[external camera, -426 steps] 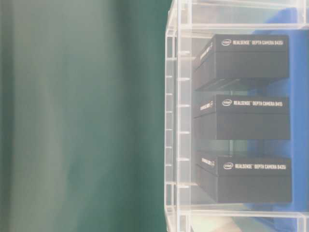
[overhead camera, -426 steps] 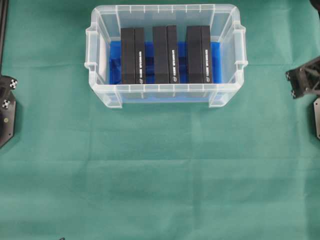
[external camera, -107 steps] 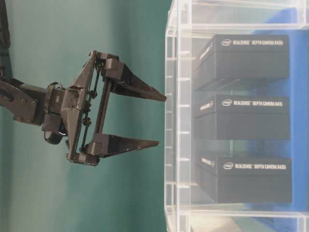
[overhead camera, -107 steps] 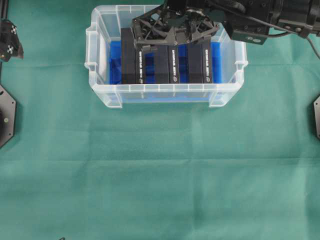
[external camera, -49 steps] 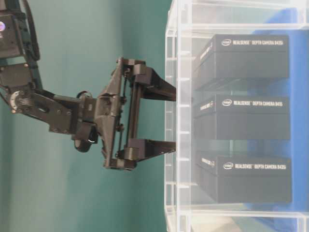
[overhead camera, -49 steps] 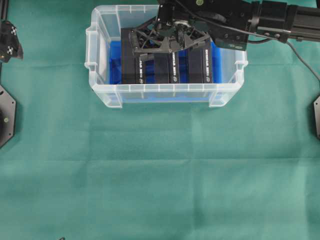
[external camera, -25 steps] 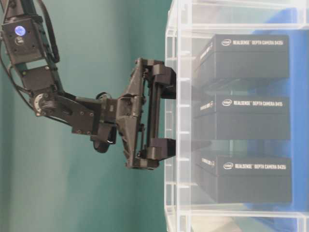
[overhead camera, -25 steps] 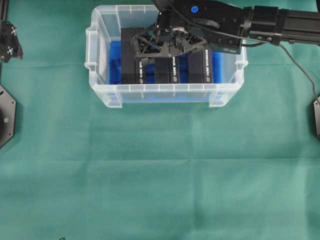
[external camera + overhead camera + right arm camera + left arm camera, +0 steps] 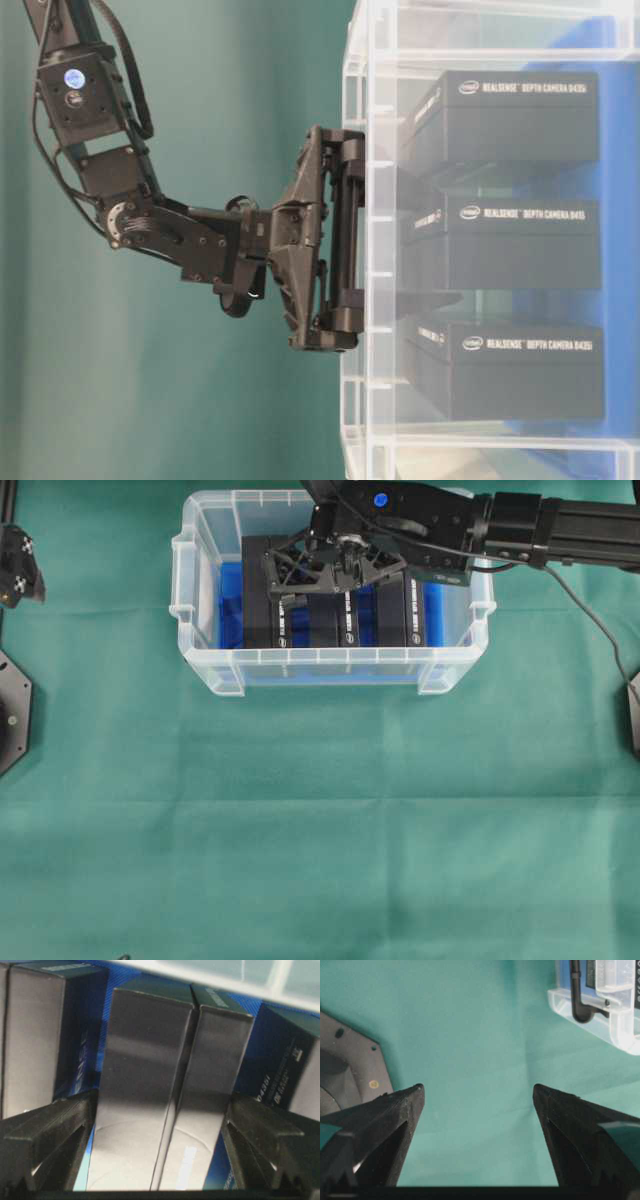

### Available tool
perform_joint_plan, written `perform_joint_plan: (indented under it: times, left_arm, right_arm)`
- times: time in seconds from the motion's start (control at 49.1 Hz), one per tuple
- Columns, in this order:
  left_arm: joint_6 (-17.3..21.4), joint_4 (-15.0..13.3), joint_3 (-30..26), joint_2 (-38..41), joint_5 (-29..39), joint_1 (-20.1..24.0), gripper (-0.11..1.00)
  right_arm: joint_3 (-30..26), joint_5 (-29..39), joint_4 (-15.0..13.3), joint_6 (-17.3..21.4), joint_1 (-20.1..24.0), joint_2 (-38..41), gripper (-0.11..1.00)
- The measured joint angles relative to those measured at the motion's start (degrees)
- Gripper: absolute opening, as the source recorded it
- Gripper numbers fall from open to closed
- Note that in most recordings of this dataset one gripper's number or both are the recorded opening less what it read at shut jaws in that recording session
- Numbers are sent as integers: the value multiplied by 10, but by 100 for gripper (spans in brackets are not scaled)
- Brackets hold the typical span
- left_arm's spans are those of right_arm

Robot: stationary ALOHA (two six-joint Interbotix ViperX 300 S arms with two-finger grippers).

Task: Take out the box from the case.
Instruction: 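Close the right gripper on the boxes and lift them upward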

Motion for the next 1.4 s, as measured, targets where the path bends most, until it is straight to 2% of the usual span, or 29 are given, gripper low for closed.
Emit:
perform_joint_plan:
  times: [0.305,0.468,0.529,0.631,1.119,1.404]
  left_arm:
    - [-3,0,3,-5,1,0,92]
    - [-3,0,3,-5,0,0,92]
    - [-3,0,3,-5,0,0,92]
    - [-3,0,3,-5,0,0,92]
    - [-3,0,3,-5,1,0,92]
    - [-1,0,3,-5,1,-1,92]
  right_arm:
    - [0,0,4,2,0,3,94]
    - [0,3,21,10,1,3,91]
    - [0,7,26,18,4,3,85]
    - [0,18,24,40,9,3,66]
    - [-2,37,7,47,11,3,66]
    - [-31,90,7,48,11,2,66]
